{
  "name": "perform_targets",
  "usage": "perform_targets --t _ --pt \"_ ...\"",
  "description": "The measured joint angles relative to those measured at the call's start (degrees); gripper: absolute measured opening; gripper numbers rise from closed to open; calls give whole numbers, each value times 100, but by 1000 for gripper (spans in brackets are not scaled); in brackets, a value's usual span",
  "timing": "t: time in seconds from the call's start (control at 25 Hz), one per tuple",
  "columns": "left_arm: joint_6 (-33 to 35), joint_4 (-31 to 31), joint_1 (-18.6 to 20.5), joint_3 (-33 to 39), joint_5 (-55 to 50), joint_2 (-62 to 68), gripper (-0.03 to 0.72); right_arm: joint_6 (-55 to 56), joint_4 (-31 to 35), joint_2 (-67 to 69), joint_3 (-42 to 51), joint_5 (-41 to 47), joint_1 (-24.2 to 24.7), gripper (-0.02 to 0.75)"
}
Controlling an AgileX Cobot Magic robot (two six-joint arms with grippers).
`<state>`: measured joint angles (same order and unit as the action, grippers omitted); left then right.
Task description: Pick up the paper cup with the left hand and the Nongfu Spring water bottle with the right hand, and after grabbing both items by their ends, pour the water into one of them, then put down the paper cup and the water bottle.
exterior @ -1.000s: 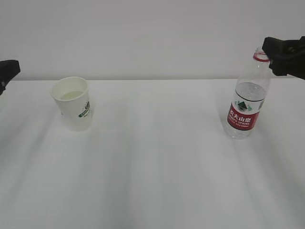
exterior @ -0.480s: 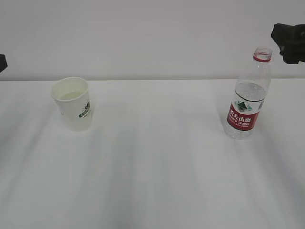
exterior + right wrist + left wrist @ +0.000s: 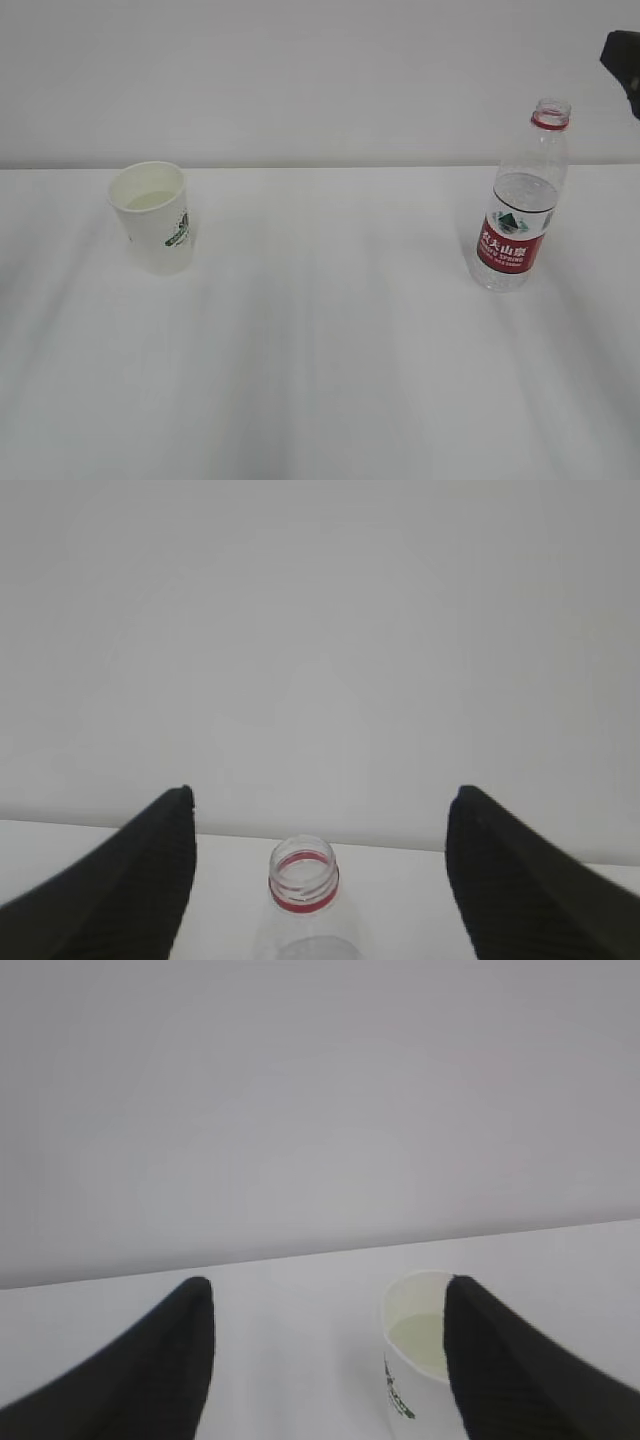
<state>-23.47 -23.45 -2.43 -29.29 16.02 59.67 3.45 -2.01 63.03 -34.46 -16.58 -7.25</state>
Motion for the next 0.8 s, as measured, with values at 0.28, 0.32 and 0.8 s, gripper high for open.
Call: perform_targets --t 0.28,0.32,0.8 --pt "0 0 0 8 -497 -492 519 0 0 -470 0 434 0 587" --pt "0 0 0 8 -570 -558 517 0 0 -526 0 447 0 587" --pt "0 0 -278 8 -1058 -1163 517 0 0 -1194 0 866 0 587"
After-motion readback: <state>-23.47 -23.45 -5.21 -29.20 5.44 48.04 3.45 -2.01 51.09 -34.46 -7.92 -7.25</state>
